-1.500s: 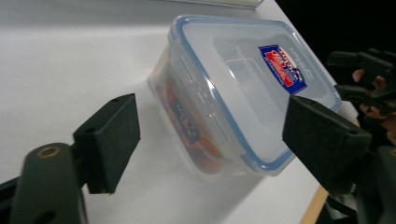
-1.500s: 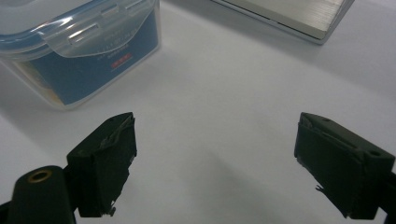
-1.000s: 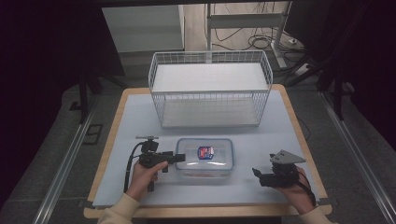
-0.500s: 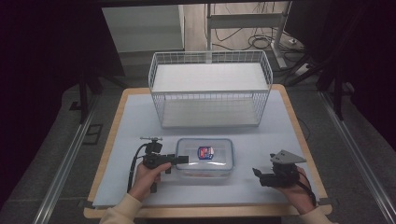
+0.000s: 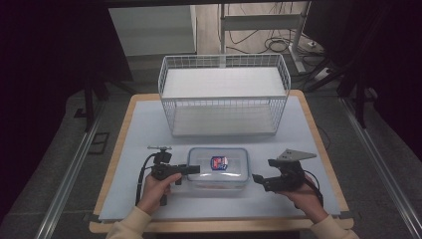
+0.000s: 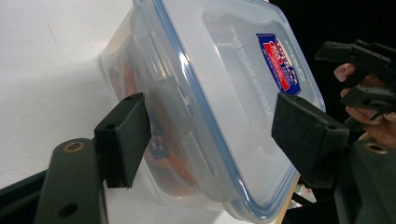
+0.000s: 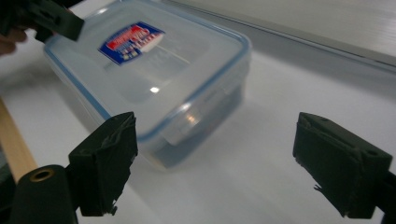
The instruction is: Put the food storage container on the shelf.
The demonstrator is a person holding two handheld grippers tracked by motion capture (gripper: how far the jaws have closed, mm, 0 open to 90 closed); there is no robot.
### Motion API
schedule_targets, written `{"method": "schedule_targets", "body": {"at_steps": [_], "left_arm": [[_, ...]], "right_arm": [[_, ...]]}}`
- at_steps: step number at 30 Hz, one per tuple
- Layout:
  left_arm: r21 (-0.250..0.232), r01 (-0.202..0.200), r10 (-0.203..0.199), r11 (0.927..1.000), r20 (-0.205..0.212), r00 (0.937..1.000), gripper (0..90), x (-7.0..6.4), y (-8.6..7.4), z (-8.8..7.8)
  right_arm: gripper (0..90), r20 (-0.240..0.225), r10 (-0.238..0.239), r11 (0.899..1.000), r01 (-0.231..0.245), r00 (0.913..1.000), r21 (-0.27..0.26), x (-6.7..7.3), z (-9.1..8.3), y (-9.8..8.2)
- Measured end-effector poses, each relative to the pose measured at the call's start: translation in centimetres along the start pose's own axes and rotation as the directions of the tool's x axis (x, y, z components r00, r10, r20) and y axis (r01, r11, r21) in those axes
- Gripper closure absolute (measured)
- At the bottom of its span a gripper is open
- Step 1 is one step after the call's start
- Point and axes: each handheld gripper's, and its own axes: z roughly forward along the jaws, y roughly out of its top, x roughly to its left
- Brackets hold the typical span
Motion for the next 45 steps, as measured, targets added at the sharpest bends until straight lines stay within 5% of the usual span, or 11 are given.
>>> {"method": "schedule_targets", "body": {"at_steps": [9, 15, 17, 21, 25, 29, 30, 34, 45], "left_arm": [[-0.002, 0.0, 0.0, 1.0, 0.0, 1.0, 29.1, 0.0, 0.0, 0.0], [-0.002, -0.001, 0.001, 1.0, 0.001, 1.0, 29.1, 0.0, 0.0, 0.0], [-0.003, -0.001, 0.001, 1.0, 0.001, 1.0, 29.1, 0.0, 0.0, 0.0], [-0.002, -0.004, 0.004, 1.0, 0.001, 1.0, 29.0, 0.0, 0.0, 0.0], [-0.001, -0.011, 0.011, 0.9999, -0.001, 0.9999, 28.3, -0.1, 0.0, 0.1], [-0.001, -0.012, 0.012, 0.9999, -0.001, 0.9999, 28.2, 0.0, 0.0, 0.1], [-0.001, -0.013, 0.013, 0.9999, -0.001, 0.9999, 28.2, 0.0, 0.0, 0.1], [-0.003, -0.011, 0.01, 0.9999, -0.003, 0.9999, 28.2, -0.1, -0.1, 0.1], [-0.03, -0.02, 0.02, 0.9993, -0.015, 0.9997, 30.1, -0.4, -0.4, -0.1]], "right_arm": [[14.0, -0.074, 0.164, 0.985, -0.16, 0.9836, 0.059, -1.3, 2.7, 1.5], [14.2, -0.147, 0.297, 0.953, -0.284, 0.9435, 0.105, -2.3, 4.7, 1.7], [14.2, -0.159, 0.314, 0.948, -0.298, 0.936, 0.116, -2.5, 5.1, 1.7], [13.1, -0.157, 0.291, 0.953, -0.27, 0.9439, 0.139, -2.3, 5.7, 1.6], [13.2, -0.194, 0.321, 0.943, -0.293, 0.927, 0.159, -2.4, 6.2, 1.6], [12.9, -0.247, 0.359, 0.929, -0.319, 0.9001, 0.188, -2.4, 6.9, 1.4], [13.5, -0.245, 0.361, 0.928, -0.321, 0.8996, 0.189, -2.4, 6.9, 1.4], [24.4, -0.256, 0.391, 0.918, -0.354, 0.8839, 0.181, -3.0, 6.5, 1.3], [34.1, -0.278, 0.402, 0.915, -0.371, 0.8721, 0.16, -3.3, 5.7, 1.0]]}}
